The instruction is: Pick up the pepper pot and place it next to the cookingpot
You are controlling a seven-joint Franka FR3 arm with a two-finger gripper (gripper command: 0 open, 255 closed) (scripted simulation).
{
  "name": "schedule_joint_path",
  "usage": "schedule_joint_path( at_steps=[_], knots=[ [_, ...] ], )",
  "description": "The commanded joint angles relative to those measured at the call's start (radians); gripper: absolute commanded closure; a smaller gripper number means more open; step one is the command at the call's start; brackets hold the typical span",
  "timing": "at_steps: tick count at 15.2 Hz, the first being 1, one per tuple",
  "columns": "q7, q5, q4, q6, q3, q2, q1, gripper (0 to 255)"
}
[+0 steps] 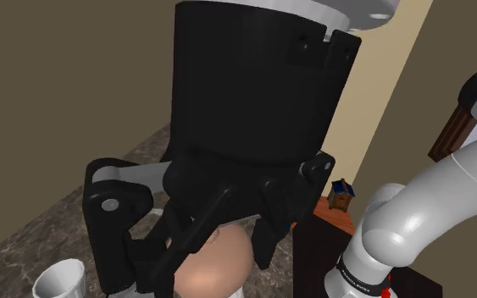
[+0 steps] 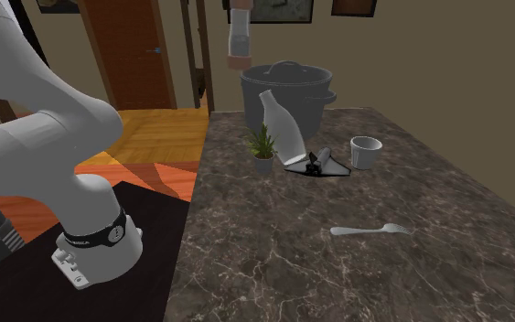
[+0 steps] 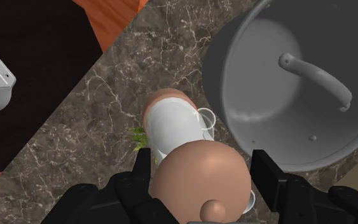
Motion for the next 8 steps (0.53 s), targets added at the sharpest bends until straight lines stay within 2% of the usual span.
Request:
schedule_joint_path(
  at_steps=[1,8],
  knots=[
    [-0.012,0.011,-0.043,0.027,-0.009,-0.018,0.009,255],
    [-0.044,0.044,-0.175,0.112,-0.026,-0.07,0.037,255]
  ],
)
